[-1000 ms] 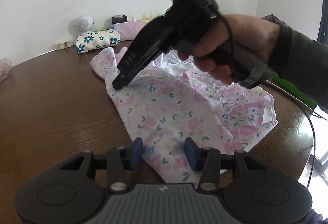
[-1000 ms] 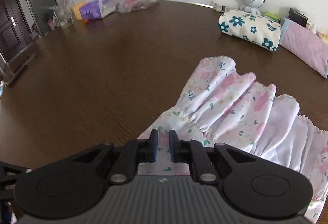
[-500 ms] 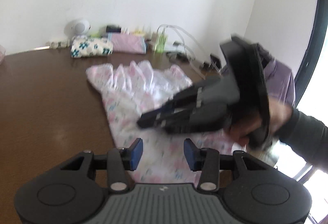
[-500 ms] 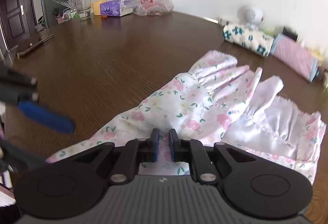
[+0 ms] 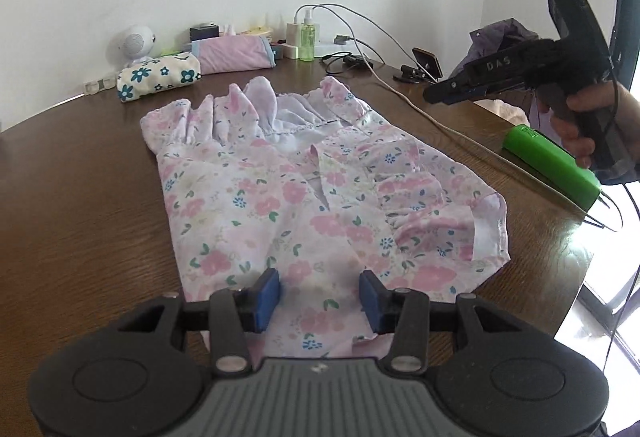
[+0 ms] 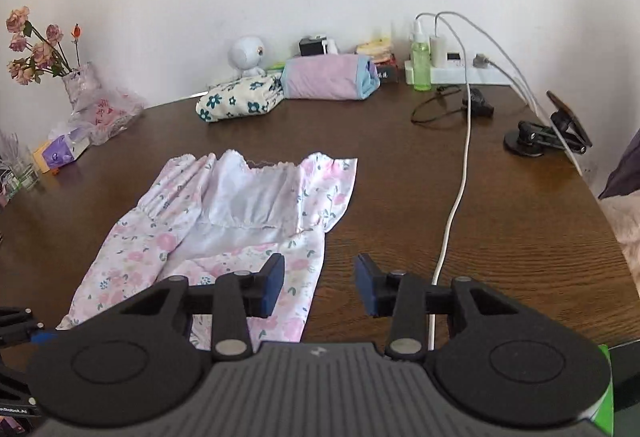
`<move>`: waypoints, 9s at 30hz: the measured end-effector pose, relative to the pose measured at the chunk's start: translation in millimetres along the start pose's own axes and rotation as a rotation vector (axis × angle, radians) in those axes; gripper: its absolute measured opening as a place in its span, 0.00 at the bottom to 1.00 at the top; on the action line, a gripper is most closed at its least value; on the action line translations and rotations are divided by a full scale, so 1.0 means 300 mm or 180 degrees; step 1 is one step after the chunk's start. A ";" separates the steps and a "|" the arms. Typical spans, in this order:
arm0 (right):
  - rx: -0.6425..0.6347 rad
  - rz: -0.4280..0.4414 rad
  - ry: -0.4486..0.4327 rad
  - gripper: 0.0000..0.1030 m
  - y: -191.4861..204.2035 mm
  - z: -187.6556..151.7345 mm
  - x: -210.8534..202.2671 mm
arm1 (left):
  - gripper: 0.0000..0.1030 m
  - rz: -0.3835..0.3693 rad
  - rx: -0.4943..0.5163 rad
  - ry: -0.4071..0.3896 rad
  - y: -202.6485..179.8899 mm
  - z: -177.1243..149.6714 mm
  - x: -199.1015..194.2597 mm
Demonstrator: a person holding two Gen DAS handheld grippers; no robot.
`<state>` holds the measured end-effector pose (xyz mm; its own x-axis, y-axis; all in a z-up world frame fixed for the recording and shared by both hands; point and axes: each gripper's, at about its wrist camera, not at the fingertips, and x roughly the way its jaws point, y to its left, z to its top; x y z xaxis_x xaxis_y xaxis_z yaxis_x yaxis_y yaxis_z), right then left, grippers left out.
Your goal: Fold clothes
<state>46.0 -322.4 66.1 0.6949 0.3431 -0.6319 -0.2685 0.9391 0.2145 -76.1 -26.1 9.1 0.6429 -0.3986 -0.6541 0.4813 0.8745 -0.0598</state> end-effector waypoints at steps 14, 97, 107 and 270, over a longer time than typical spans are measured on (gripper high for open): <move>0.0272 0.0219 0.0492 0.39 -0.036 0.111 0.291 | 0.63 0.0171 0.0818 -0.0067 -0.525 0.077 0.200; -0.0799 0.0770 0.0302 0.15 0.435 -0.007 0.302 | 0.12 0.0157 -0.0069 0.0137 0.197 0.236 0.199; -0.1061 0.0759 0.0261 0.16 0.463 -0.122 0.195 | 0.12 -0.0090 -0.0125 0.0141 0.151 0.146 0.106; -0.0997 0.3197 0.0946 0.13 0.303 -0.204 -0.062 | 0.73 -0.1626 0.2430 -0.0734 0.007 -0.093 -0.193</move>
<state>-32.1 -244.5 51.7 -0.1133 0.8917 -0.4383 -0.8102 0.1724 0.5602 -128.9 6.5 25.7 0.3093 -0.7994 -0.5151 0.9444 0.1945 0.2651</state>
